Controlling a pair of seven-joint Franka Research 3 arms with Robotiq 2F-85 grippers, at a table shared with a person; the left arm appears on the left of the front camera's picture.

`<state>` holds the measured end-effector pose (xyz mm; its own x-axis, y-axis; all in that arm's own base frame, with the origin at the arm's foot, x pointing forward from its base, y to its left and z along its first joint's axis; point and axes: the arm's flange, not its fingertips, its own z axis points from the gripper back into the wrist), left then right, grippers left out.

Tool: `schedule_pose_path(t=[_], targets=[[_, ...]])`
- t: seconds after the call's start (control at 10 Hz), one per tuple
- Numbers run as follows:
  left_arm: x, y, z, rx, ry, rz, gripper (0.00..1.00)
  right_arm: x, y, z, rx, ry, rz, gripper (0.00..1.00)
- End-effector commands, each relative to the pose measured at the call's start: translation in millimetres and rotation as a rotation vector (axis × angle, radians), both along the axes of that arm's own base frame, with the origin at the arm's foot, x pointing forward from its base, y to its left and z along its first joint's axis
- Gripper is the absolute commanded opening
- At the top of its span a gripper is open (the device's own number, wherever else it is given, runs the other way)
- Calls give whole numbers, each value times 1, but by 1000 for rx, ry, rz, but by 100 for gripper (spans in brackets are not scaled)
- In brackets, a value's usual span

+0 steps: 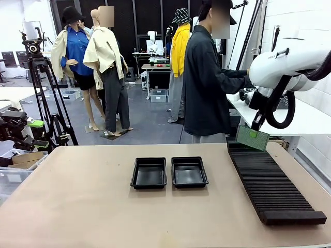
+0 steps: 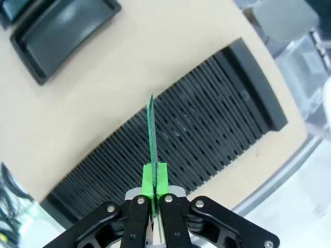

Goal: Inspect and transfer BCBs to ESD trays.
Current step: Pick up the Blank PCB from the PCB Rack and place it in the left ESD tray.

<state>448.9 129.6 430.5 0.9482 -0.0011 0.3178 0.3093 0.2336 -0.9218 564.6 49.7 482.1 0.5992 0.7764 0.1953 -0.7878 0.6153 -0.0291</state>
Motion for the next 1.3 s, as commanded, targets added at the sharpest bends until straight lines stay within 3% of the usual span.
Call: schedule_pose_path(t=[0.0,0.3,0.7,0.9,1.2], targets=[[0,1,1,2,-5,11,100,-15,14,0,-10,18,-155,0],[0,1,1,2,-5,11,100,-24,26,8,81,69,-385,0],[0,1,1,2,-5,11,100,-25,45,4,268,43,-730,0],[0,1,1,2,-5,11,100,-25,54,0,335,53,-848,0],[0,1,1,2,-5,11,100,-25,72,-12,413,171,-933,0]])
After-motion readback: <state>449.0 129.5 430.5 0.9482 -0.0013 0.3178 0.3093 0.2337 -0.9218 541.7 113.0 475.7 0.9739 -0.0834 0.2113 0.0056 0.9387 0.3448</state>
